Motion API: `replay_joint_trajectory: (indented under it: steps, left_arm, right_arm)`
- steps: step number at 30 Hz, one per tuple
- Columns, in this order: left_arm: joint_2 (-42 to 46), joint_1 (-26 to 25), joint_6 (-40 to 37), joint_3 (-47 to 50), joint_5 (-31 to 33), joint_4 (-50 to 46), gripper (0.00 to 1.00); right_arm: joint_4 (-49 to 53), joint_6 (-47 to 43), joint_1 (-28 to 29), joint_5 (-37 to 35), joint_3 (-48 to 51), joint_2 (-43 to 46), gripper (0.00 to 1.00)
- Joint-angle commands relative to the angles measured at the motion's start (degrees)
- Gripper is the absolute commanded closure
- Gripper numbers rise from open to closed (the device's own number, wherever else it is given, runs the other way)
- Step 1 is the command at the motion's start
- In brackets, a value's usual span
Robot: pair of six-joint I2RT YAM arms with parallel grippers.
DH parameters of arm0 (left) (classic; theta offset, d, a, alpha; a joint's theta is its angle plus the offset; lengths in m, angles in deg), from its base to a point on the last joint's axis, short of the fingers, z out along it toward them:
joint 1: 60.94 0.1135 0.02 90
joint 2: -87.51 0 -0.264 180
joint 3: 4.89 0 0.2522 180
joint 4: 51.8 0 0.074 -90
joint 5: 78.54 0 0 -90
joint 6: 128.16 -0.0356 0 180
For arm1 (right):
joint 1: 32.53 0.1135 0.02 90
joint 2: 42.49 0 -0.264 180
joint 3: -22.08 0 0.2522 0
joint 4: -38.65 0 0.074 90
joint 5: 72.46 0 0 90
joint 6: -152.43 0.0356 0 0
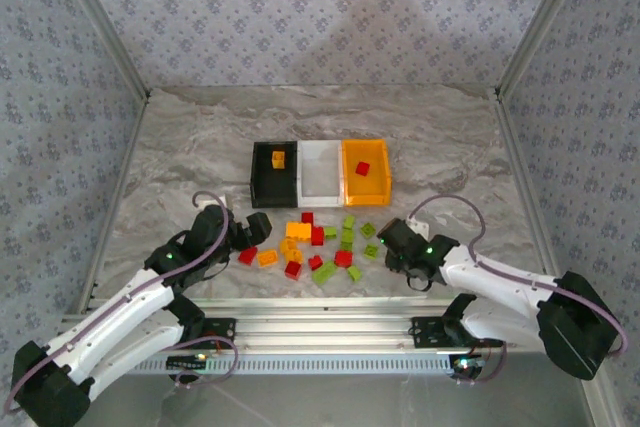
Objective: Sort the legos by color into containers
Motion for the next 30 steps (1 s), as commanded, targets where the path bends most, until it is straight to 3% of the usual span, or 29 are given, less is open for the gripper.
replay_joint_trajectory:
  steps: [1,13,18,23,30]
  left_arm:
    - [0.0,0.4,-0.1,0.0,-0.1,0.4,0.00]
    - [0.7,0.5,-0.7,-0.1,-1.1,-1.4,0.01]
    - [0.7,0.5,-0.2,0.2,-1.6,-2.5,0.00]
    - [0.7,0.5,-0.4,-0.2,-2.1,-3.8,0.00]
    - [1.0,0.5,-0.6,-1.2,-2.4,-4.7,0.00]
  right_arm:
    - [0.5,-6.8,-1.9,-0.2,-9.4,-1.2,0.76]
    - [-4.0,-20.6,-12.9,-1.2,-40.9,-32.9,0.76]
    - [-3.8,-20.1,-14.8,-1.2,-49.3,-42.3,0.71]
    - [-3.4,-19.8,-14.6,-0.9,-51.9,-43.3,0.45]
    - [-3.2,-19.6,-11.9,-2.3,-45.3,-32.2,0.35]
